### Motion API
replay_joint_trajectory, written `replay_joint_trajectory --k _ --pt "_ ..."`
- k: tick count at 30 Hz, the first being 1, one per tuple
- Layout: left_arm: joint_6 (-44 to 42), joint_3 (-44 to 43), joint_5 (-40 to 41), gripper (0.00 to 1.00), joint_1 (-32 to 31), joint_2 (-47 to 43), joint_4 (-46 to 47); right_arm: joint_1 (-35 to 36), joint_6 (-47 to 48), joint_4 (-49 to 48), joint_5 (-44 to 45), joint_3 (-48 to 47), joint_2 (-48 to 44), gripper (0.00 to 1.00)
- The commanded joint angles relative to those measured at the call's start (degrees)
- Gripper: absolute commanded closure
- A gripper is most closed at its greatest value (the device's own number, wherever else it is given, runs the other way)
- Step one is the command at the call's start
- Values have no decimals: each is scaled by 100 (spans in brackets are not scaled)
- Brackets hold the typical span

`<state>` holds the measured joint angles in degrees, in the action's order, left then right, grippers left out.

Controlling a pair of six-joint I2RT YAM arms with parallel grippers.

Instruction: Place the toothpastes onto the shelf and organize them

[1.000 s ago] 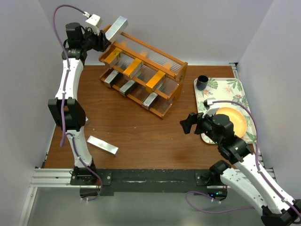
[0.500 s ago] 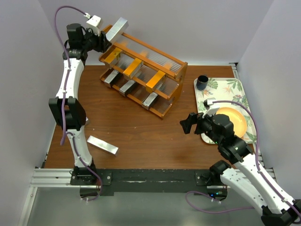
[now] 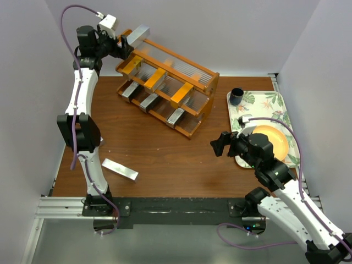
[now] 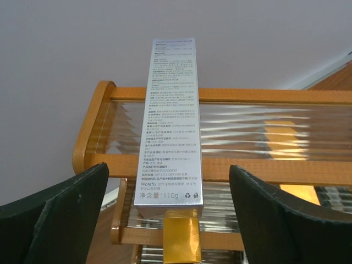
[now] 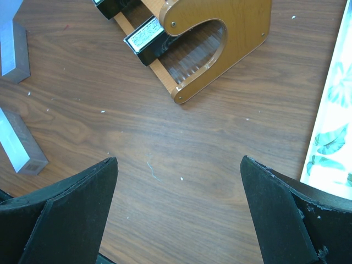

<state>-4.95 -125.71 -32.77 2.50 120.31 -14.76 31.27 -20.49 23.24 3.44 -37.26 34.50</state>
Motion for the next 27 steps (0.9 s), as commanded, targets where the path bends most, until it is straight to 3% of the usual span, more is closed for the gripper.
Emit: replay_joint_trajectory --k 1,5,10,16,20,27 --pt "301 318 95 0 40 -552 728 2 72 -171 -37 -1 30 2" --pt "451 976 997 0 40 -1305 1124 2 80 -171 -72 -10 30 2" --pt "890 2891 2116 0 40 -2589 2177 2 80 -171 -89 -10 -66 2" --pt "1583 5106 3451 0 40 -4277 2451 2 80 -189 -133 -19 -154 2" --pt "2041 6329 4671 0 40 -5392 1953 2 72 -197 -160 -19 -233 2" --pt "2831 8077 5878 0 40 -6520 740 11 63 -215 -212 -10 -365 2"
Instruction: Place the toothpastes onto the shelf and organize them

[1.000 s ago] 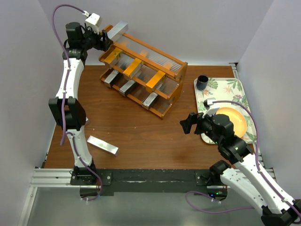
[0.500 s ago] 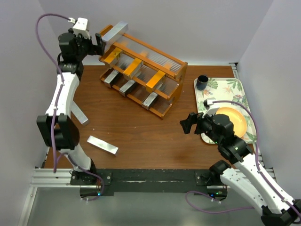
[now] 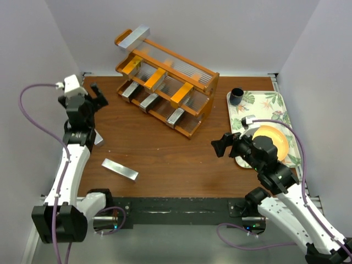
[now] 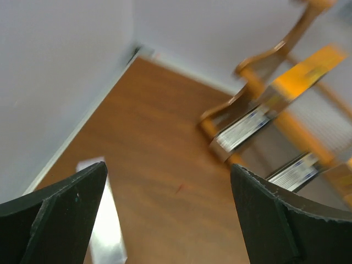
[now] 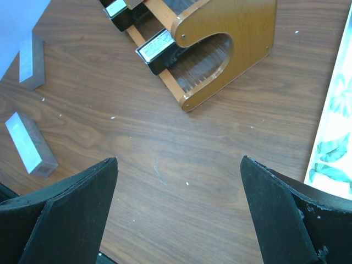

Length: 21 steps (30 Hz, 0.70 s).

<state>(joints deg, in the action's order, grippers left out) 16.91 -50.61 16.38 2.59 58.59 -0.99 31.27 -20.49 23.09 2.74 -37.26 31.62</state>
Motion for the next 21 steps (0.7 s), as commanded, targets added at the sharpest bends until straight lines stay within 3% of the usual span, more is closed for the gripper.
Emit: replay_joint_trajectory --k 1,8,16,21 --pt "873 735 989 0 31 -496 -787 2 71 -200 -160 -10 -77 2" --pt "1789 2062 919 0 40 -840 -736 2 54 -217 -213 -1 -112 2" --pt "2360 2038 1173 0 31 265 -753 2 54 -244 -230 16 -164 2" --pt "2607 2169 1341 5 40 785 -218 2 54 -244 -248 25 -191 2"
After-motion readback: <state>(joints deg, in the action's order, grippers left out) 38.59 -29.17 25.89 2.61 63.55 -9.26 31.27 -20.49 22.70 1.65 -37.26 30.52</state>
